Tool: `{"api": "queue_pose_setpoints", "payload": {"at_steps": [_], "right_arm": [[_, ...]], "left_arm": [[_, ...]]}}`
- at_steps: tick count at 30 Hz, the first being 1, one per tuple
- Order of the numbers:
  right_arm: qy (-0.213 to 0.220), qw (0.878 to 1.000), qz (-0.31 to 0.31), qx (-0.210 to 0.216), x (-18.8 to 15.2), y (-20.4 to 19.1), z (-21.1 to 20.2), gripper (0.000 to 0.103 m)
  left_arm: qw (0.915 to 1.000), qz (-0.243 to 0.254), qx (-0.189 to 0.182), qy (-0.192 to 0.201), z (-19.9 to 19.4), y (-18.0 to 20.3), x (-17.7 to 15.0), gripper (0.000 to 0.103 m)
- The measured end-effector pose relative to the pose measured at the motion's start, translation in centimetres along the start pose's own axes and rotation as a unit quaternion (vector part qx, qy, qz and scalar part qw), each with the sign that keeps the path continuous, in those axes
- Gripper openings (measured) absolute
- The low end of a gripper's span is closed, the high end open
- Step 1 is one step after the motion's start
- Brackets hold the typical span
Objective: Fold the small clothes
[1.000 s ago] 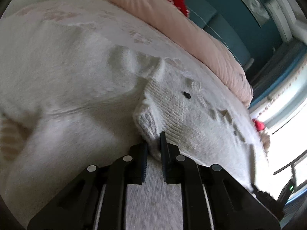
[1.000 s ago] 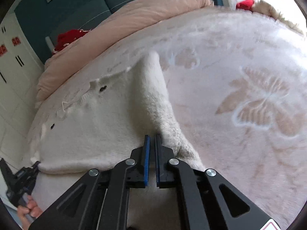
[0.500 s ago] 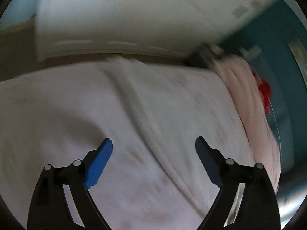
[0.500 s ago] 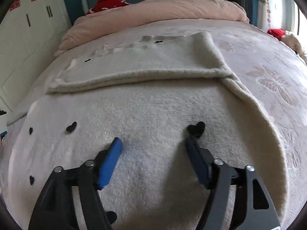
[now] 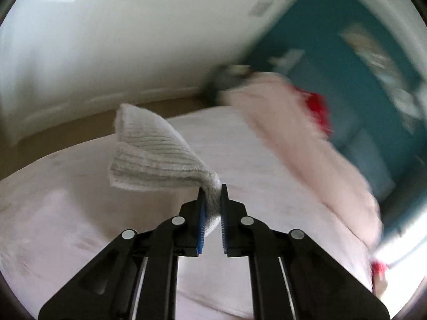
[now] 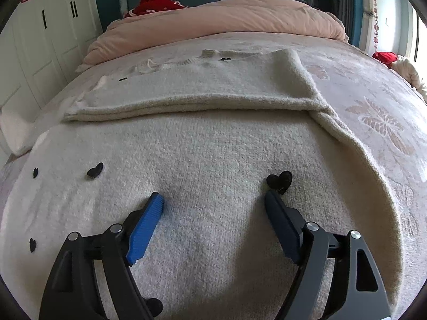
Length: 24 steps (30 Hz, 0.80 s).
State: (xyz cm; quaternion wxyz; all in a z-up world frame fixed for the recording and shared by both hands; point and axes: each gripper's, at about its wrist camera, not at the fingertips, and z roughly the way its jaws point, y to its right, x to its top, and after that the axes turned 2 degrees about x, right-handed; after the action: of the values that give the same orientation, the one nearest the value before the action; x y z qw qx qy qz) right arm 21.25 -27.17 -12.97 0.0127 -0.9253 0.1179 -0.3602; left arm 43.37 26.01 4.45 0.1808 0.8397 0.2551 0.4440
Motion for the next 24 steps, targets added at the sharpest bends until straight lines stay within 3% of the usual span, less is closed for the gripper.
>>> {"api": "queue_pose_setpoints", "payload": {"at_steps": [4, 7, 8, 9, 11, 14, 19, 21, 24], "right_arm": [[0.002, 1.0, 0.004, 0.005, 0.0, 0.1, 0.0, 0.077], [0.002, 1.0, 0.009, 0.013, 0.0, 0.3, -0.1, 0.077], [0.001, 1.0, 0.011, 0.016, 0.1, 0.4, -0.1, 0.078], [0.0, 1.0, 0.014, 0.022, 0.2, 0.5, -0.1, 0.079], [-0.006, 0.999, 0.02, 0.039, 0.4, 0.8, -0.2, 0.083], [-0.011, 0.997, 0.041, 0.072, 1.5, 1.7, -1.2, 0.083], [0.023, 0.987, 0.099, 0.125, 6.0, 2.1, -2.5, 0.083], [0.007, 0.984, 0.115, 0.133, 8.7, 1.3, -0.9, 0.083], [-0.008, 0.984, 0.126, 0.126, 11.4, 0.2, 2.4, 0.083]], "left_arm": [[0.9891, 0.077, -0.123, -0.026, -3.2, 12.9, -4.7, 0.009], [0.974, 0.106, -0.178, -0.091, -2.7, 20.8, -12.5, 0.014], [0.9716, 0.105, -0.18, -0.112, -2.0, 22.0, -15.2, 0.02], [0.97, 0.104, -0.174, -0.135, -1.2, 22.5, -17.7, 0.041], [0.9724, 0.084, -0.122, -0.181, 0.5, 21.9, -22.8, 0.063], [0.9732, 0.051, -0.083, -0.208, 0.9, 17.8, -26.9, 0.063], [0.9795, 0.02, -0.038, -0.197, -0.6, 9.4, -27.4, 0.064], [0.9777, 0.001, -0.061, -0.201, -1.1, 7.4, -27.6, 0.061], [0.9791, 0.012, -0.065, -0.192, -1.4, 7.6, -26.6, 0.064]]}}
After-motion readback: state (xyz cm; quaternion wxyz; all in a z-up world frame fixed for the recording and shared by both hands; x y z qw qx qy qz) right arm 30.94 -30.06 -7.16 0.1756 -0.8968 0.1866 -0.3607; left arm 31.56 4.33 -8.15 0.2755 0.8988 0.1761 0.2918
